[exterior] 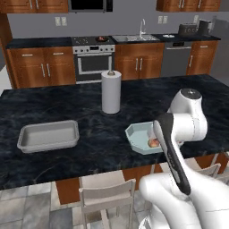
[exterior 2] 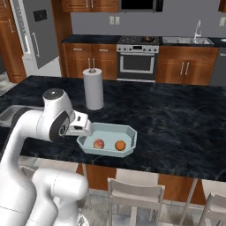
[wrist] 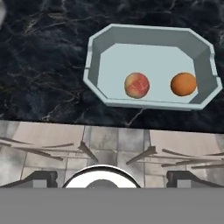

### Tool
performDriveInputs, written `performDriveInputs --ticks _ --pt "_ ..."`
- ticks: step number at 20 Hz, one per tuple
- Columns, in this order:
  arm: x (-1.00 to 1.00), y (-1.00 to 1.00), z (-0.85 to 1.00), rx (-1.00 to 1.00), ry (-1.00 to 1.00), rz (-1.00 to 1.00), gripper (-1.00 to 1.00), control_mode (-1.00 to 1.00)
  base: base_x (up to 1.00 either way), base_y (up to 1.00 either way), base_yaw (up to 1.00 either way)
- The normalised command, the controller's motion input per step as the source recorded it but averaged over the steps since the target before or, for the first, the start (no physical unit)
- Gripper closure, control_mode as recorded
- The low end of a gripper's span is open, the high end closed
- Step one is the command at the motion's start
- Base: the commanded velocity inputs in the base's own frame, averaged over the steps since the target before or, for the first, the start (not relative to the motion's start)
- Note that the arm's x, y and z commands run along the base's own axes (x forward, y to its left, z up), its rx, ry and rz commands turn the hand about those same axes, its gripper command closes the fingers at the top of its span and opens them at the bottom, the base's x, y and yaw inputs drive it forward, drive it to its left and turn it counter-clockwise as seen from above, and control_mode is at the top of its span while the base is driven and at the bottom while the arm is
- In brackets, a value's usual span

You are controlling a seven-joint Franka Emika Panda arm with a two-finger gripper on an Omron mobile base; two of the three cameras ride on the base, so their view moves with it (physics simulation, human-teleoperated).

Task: Place the cold items (peach and tangerine) from the fridge in one tupperware on the dining counter. Place the warm items (hot dog and kebab skewer) in the stove area in another tupperware.

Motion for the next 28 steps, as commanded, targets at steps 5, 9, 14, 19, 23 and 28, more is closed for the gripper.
performDriveInputs --ticks 5,9,14,19,23,28 --pt "-0.44 0.0 0.18 0.0 -0.07 0.0 -1.0 -1.0 0.0 0.0 0.0" --pt "-0.5 0.0 0.15 0.0 -0.11 0.0 -1.0 -1.0 0.0 0.0 0.0" --pt "-0.64 0.06 0.2 0.0 -0.11 0.0 -1.0 -1.0 0.0 0.0 0.0" --pt "0.0 0.0 0.0 0.0 0.0 0.0 -1.0 1.0 -0.58 0.71 0.1" --pt "0.0 0.0 0.0 0.0 0.0 0.0 -1.0 1.0 -0.38 1.0 0.15" --pt "0.0 0.0 0.0 0.0 0.0 0.0 -1.0 1.0 -0.19 1.0 0.1"
